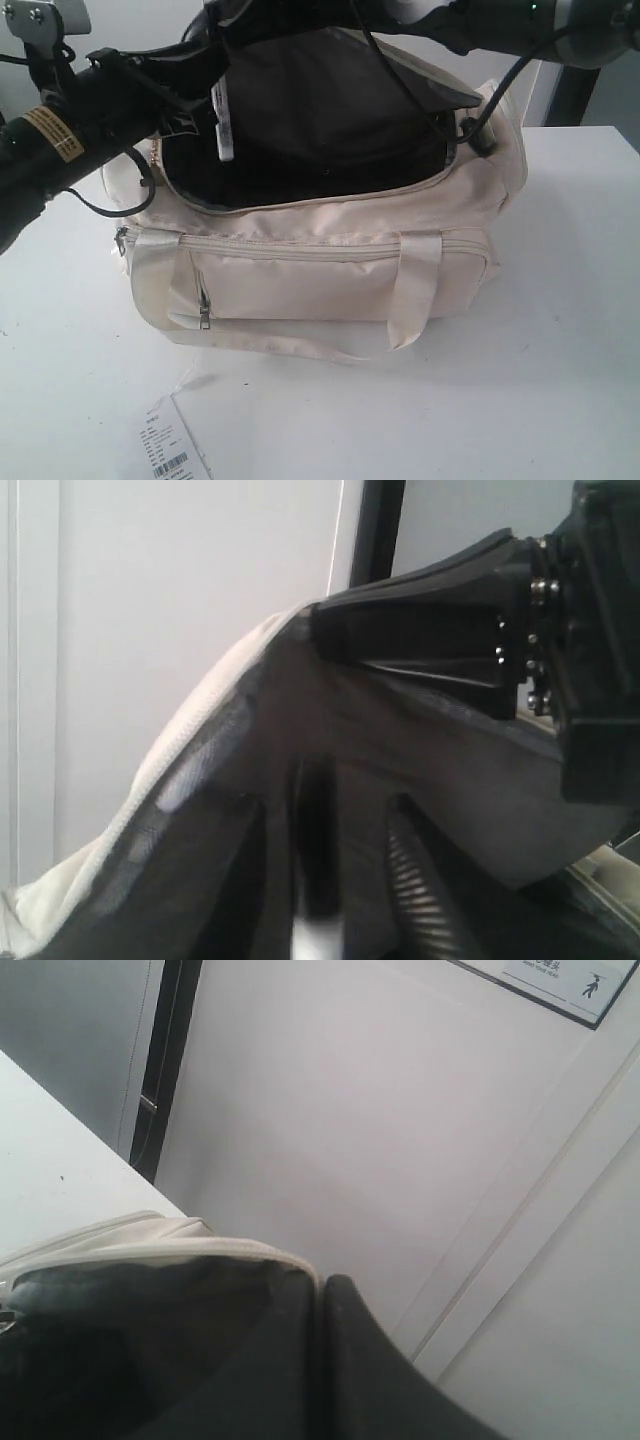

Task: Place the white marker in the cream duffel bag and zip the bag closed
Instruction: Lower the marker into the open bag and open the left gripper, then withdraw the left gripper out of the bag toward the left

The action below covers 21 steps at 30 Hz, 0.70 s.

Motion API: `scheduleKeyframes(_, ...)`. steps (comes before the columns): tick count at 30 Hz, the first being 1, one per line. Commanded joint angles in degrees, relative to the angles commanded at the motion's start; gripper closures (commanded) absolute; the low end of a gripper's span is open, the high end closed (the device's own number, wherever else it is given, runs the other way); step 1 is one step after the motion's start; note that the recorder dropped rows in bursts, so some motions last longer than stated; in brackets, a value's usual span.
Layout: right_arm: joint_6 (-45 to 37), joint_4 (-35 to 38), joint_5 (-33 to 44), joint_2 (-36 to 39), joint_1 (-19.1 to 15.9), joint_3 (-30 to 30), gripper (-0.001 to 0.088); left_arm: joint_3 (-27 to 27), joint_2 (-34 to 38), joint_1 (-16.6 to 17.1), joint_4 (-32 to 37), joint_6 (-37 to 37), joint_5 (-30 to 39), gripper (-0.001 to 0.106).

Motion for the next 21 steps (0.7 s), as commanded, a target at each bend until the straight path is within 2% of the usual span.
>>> scheduleKeyframes(2,0.0,0.0,0.0,0.0,0.0,0.0,0.0868,0.0,0.0,0.0,-0.9,0.0,-0.2,0.046)
scheduleKeyframes(5,0.0,0.0,0.0,0.0,0.0,0.0,0.0868,0.0,-0.2,0.0,-2.0,0.0,-0.2,0.050)
scheduleKeyframes(8,0.0,0.0,0.0,0.0,0.0,0.0,0.0868,0.0,-1.5,0.3,-3.3,1.6,-0.2,0.065)
scheduleKeyframes(9,0.0,0.0,0.0,0.0,0.0,0.0,0.0868,0.0,-2.5,0.3,-3.2,3.6,-0.1,0.076)
scheduleKeyframes(10,0.0,0.0,0.0,0.0,0.0,0.0,0.0868,0.0,-3.2,0.3,-2.8,4.5,0.4,0.081)
scheduleKeyframes(11,0.0,0.0,0.0,0.0,0.0,0.0,0.0868,0.2,-4.7,0.3,-2.1,5.9,3.6,0.093)
scheduleKeyframes(12,0.0,0.0,0.0,0.0,0.0,0.0,0.0868,0.2,-5.8,0.3,-1.7,6.3,6.9,0.100)
scheduleKeyframes(13,0.0,0.0,0.0,0.0,0.0,0.0,0.0868,0.2,-7.8,0.3,-1.1,6.5,14.3,0.105)
scheduleKeyframes(14,0.0,0.0,0.0,0.0,0.0,0.0,0.0868,0.2,-8.9,0.3,-1.1,6.5,18.2,0.105)
scheduleKeyframes(15,0.0,0.0,0.0,0.0,0.0,0.0,0.0868,0.2,-10.9,0.3,-0.7,6.5,24.9,0.105)
scheduleKeyframes(18,0.0,0.0,0.0,0.0,0.0,0.0,0.0868,0.2,-14.8,0.3,1.5,7.4,36.0,0.105)
scheduleKeyframes(21,0.0,0.0,0.0,0.0,0.0,0.0,0.0868,0.1,-18.5,0.3,1.2,2.5,45.9,0.105)
